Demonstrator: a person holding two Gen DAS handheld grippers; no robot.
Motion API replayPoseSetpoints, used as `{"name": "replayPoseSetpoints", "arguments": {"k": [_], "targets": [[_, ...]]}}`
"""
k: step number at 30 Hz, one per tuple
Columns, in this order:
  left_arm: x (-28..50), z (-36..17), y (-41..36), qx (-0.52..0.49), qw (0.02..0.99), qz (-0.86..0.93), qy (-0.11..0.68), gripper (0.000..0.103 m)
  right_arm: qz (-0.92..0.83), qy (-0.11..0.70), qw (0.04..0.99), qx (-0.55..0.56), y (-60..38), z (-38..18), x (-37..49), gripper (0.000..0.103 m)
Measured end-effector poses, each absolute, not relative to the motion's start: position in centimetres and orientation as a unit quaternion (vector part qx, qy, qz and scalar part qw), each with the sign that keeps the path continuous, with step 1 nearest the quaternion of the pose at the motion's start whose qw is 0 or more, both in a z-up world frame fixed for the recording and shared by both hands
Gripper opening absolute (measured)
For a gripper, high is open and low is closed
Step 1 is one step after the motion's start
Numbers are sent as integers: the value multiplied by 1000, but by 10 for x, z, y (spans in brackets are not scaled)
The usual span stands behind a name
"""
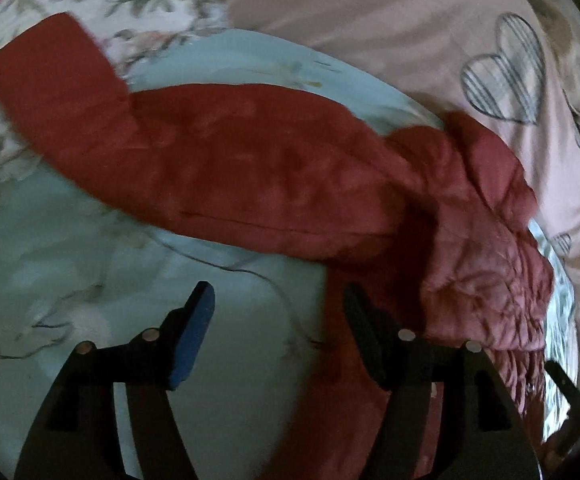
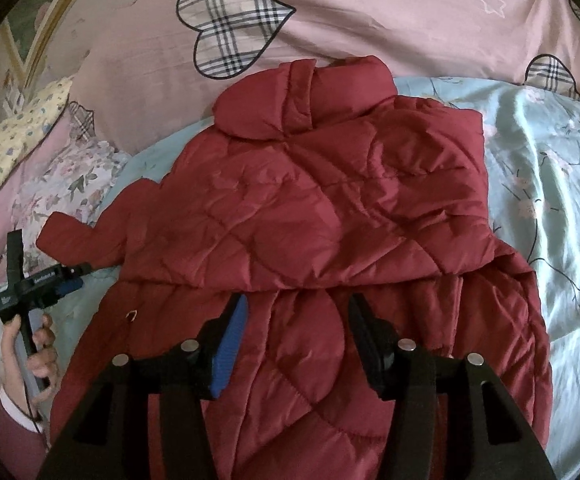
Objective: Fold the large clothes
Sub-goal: 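Grasp the other red sleeve cuff with the left gripper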
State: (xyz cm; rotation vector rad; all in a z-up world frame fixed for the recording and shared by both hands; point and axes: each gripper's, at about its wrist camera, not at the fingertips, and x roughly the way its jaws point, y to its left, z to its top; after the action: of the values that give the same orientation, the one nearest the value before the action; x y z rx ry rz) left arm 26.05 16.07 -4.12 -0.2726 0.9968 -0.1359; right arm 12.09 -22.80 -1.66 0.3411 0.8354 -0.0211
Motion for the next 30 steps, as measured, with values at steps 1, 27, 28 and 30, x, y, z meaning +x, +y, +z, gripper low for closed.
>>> {"name": "replayPoseSetpoints", "arguments": {"k": [1,27,28,30], "targets": [[261,-42,168,-133,868,-57,475,68,-10,404,900,164,-227,-17,120,54],[340,-16,300,-166,906,80,382,10,-6,415,894,167,-223,-32,98,54],[335,-11,295,-158,910,75,376,9,-6,415,894,168,-223,-32,98,54],[325,-1,282,-147,919,53,362,9,-5,413,895,170,-224,-31,97,54]]}}
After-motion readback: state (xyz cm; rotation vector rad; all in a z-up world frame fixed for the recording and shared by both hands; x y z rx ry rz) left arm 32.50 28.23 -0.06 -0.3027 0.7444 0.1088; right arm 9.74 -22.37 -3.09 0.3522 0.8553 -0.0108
